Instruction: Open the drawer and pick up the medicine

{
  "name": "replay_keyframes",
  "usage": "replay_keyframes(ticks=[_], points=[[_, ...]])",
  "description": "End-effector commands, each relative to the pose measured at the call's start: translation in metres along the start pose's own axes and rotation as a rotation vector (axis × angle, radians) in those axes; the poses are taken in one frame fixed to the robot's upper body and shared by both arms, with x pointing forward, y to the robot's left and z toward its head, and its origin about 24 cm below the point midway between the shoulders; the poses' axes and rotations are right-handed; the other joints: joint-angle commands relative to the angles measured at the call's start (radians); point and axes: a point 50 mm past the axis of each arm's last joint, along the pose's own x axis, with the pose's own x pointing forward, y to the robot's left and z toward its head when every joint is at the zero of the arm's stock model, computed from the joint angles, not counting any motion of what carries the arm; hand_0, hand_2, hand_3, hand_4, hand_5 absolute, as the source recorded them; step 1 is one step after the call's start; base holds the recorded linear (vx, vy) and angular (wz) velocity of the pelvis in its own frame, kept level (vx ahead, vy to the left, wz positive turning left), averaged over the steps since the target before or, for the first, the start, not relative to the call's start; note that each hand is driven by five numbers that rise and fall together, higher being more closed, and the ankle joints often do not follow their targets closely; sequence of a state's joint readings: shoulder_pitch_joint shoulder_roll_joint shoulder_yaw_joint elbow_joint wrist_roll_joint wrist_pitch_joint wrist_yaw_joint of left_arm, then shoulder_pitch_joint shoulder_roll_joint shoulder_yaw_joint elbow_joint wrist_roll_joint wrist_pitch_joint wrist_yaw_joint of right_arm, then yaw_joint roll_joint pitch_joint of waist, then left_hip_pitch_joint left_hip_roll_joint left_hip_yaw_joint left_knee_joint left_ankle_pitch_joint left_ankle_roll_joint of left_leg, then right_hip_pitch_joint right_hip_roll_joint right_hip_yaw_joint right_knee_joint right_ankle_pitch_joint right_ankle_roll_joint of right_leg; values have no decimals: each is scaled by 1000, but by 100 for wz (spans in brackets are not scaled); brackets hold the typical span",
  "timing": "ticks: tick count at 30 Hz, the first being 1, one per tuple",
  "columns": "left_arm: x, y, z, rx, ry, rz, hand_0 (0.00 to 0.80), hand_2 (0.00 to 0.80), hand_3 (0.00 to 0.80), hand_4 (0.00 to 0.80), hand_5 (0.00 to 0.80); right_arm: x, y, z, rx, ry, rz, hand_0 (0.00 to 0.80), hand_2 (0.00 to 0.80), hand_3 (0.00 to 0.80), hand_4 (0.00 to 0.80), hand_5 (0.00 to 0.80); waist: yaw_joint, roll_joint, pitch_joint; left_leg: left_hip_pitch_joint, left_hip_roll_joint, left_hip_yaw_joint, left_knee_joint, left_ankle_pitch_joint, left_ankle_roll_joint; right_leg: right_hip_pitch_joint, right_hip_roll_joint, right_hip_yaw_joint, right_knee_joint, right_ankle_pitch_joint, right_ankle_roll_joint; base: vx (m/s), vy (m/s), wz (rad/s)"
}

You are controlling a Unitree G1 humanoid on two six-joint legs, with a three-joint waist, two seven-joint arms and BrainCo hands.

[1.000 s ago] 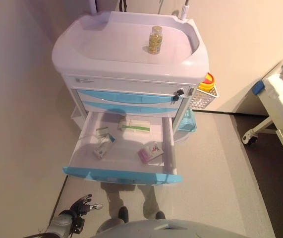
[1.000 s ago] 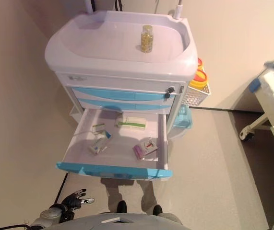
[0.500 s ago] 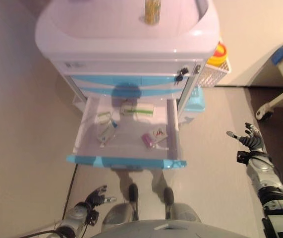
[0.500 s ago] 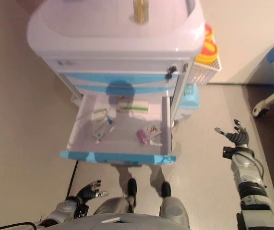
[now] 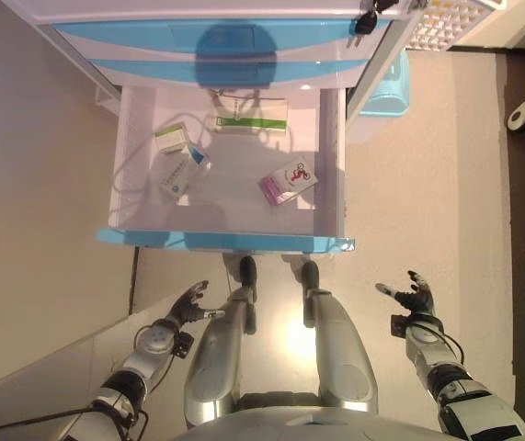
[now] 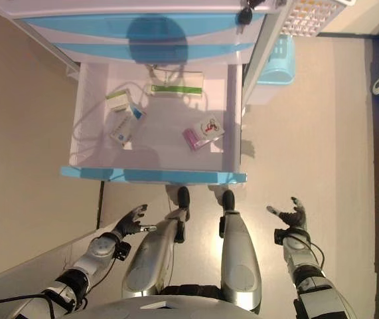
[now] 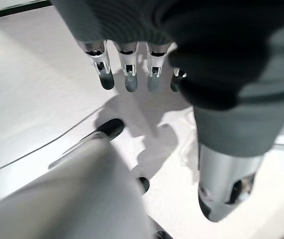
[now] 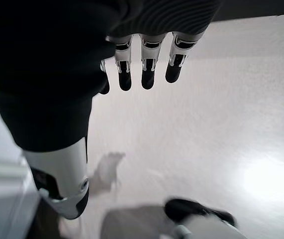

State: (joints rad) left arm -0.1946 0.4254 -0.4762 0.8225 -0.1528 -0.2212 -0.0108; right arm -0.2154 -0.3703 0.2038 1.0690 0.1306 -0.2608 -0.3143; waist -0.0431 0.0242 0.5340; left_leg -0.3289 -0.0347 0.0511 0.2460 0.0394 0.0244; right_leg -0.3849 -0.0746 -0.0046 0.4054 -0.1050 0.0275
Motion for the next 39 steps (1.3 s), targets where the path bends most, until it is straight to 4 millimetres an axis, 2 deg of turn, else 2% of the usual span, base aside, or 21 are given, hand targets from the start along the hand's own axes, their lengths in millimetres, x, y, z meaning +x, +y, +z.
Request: replay_keyframes(ticks=[1, 8, 12, 13, 14, 16, 21, 24, 25, 29, 32, 35, 39], points=[[-3, 11, 20, 112, -94, 12, 0, 0, 0, 0, 0, -13, -9, -16, -131, -18, 53, 0, 0, 0, 0, 0, -25, 14, -47, -42, -15, -1, 128, -124, 33, -25, 18, -37, 59, 9, -24, 21, 79, -6], [5, 49, 84, 267, -228, 4, 0, 0, 0, 0, 0, -12, -10, -4, -197, -84, 106, 0, 0, 0, 0, 0, -73, 17, -45, -85, -13, 39, 169, -139, 40, -84, 29, 7, 69, 29, -18, 9, 58, -22], [5, 54, 89, 282, -232, 5, 0, 0, 0, 0, 0, -12, -12, -3, -192, -85, 103, 0, 0, 0, 0, 0, -76, 17, -46, -89, -14, 42, 173, -142, 41, -89, 30, 12, 68, 31, -18, 2, 7, -9], [6, 69, 107, 332, -248, 28, 0, 0, 0, 0, 0, -11, -15, -2, -190, -91, 106, 0, 0, 0, 0, 0, -92, 16, -47, -97, -15, 53, 189, -152, 46, -100, 32, 30, 66, 38, -16, 74, 49, -2], [6, 92, 129, 367, -251, 52, 0, 0, 0, 0, 0, -13, -16, -2, -185, -99, 120, 0, 0, 0, 0, 0, -115, 12, -49, -106, -17, 69, 211, -168, 52, -115, 34, 50, 64, 49, -12, 89, 58, -8], [7, 103, 142, 343, -246, 62, 0, 0, 0, 0, 0, -15, -17, -4, -172, -97, 123, 0, 0, 0, 0, 0, -134, 7, -52, -116, -19, 78, 233, -181, 56, -128, 38, 69, 63, 56, -10, 78, 35, -25], [12, 135, 153, 300, -189, 158, 0, 0, 0, 0, 0, -18, -15, -4, -157, -116, 136, 0, 0, 0, 0, 0, -182, -10, -58, -127, -19, 91, 268, -206, 65, -150, 60, 116, 54, 76, -6, 86, 36, -17], [8, 172, 163, 243, -137, 287, 0, 0, 0, 0, 0, -18, -12, 2, -160, -147, 169, 0, 0, 0, 0, 0, -217, -29, -59, -147, -13, 109, 292, -218, 68, -179, 80, 144, 51, 90, -5, 70, 66, -26], [5, 184, 167, 224, -120, 327, 0, 0, 0, 0, 0, -19, -11, 4, -162, -157, 178, 0, 0, 0, 0, 0, -226, -29, -56, -142, -10, 104, 309, -252, 65, -178, 88, 148, 67, 61, -2, 87, 85, -28], [-16, 234, 182, 94, -81, 528, 0, 0, 0, 0, 0, -23, -5, 10, -141, -197, 189, 0, 0, 0, 0, 0, -266, -54, -52, -186, -2, 122, 354, -274, 72, -226, 111, 163, 94, 54, -8, 8, 45, -27], [-32, 257, 183, 19, -80, 673, 0, 0, 0, 0, 0, -23, -4, 10, -133, -205, 183, 0, 0, 0, 0, 0, -284, -65, -55, -209, 5, 127, 378, -283, 74, -255, 122, 167, 113, 48, -13, -8, 36, -12], [-47, 274, 184, -82, -120, 785, 0, 0, 0, 0, 0, -24, -5, 7, -135, -203, 175, 0, 0, 0, 0, 0, -295, -72, -58, -226, 11, 131, 393, -291, 76, -279, 132, 167, 130, 40, -18, 2, 43, -9], [-53, 280, 187, -153, -152, 806, 0, 0, 0, 0, 0, -24, -8, 2, -158, -190, 164, 0, 0, 0, 0, 0, -297, -70, -61, -235, 12, 130, 391, -291, 75, -295, 141, 167, 133, 38, -22, -3, 37, -10]])
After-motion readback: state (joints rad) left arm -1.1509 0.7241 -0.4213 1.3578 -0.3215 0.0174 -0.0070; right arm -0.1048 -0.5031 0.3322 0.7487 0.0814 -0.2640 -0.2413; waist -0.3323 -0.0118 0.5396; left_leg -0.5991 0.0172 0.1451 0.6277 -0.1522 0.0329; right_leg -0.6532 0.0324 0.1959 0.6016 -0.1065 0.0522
